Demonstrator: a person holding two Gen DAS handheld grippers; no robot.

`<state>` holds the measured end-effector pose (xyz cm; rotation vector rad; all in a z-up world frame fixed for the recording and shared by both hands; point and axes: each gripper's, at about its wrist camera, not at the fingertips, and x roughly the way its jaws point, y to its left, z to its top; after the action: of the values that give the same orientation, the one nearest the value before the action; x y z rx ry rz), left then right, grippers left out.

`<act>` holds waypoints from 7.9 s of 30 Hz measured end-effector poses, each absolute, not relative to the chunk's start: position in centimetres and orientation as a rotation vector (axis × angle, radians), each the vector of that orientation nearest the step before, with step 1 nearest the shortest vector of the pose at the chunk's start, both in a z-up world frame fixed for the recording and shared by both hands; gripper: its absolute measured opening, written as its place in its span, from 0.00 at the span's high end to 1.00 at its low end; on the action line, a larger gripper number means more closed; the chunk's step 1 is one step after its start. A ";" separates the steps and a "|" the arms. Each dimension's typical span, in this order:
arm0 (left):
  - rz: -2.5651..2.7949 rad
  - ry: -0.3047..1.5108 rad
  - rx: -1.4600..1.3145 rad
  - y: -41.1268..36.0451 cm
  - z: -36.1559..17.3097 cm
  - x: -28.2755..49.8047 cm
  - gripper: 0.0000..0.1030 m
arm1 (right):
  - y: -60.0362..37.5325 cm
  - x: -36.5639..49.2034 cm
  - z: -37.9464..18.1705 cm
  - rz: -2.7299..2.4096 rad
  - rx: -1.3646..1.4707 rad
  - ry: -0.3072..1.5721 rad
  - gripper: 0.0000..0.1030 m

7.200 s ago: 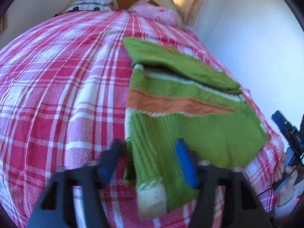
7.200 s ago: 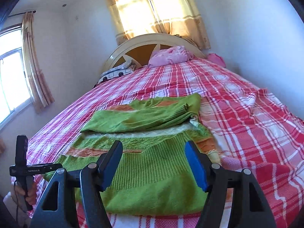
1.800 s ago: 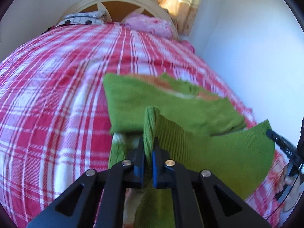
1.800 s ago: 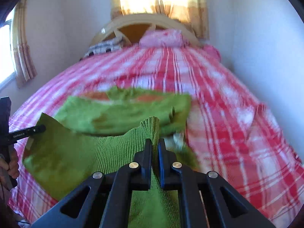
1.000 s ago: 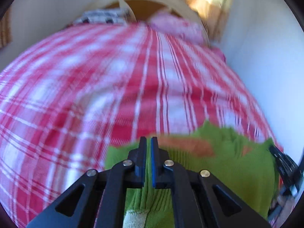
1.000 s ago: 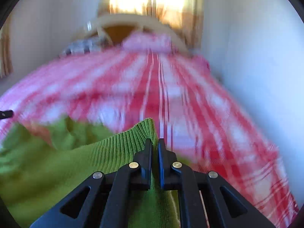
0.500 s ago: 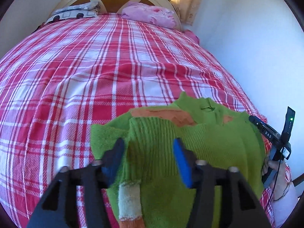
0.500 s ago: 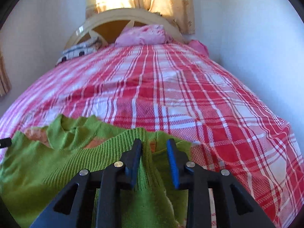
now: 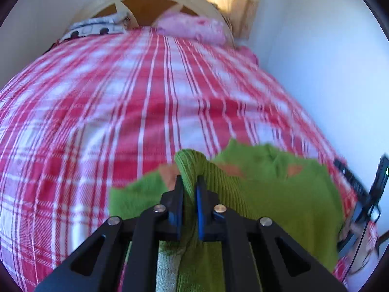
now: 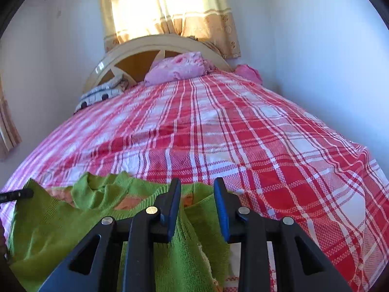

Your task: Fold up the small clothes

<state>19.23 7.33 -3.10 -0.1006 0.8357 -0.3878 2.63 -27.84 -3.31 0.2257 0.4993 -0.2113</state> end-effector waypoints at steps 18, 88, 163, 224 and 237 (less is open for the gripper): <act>-0.285 0.871 -0.060 6.7 -5.4 21.4 0.91 | -23.9 7.4 -4.2 -0.070 0.052 0.764 0.92; -0.196 0.773 -0.631 12.1 -9.4 2.2 0.15 | -19.8 -6.1 -7.2 -0.005 0.160 0.764 0.83; -0.308 0.570 -0.253 4.8 -3.1 2.4 0.76 | -6.0 12.3 1.2 0.434 0.209 0.859 0.89; -0.412 0.845 0.042 -2.1 -6.7 -4.9 0.36 | -29.0 -10.4 -6.3 -0.002 0.315 0.805 0.88; -0.457 0.793 -0.141 1.6 -1.8 -1.0 0.28 | -28.5 -10.7 -0.1 0.065 0.310 0.621 0.77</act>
<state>-1.05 1.58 -1.81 -0.1413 0.7933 -0.4572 -10.70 -28.51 -0.07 0.3101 0.6208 0.0653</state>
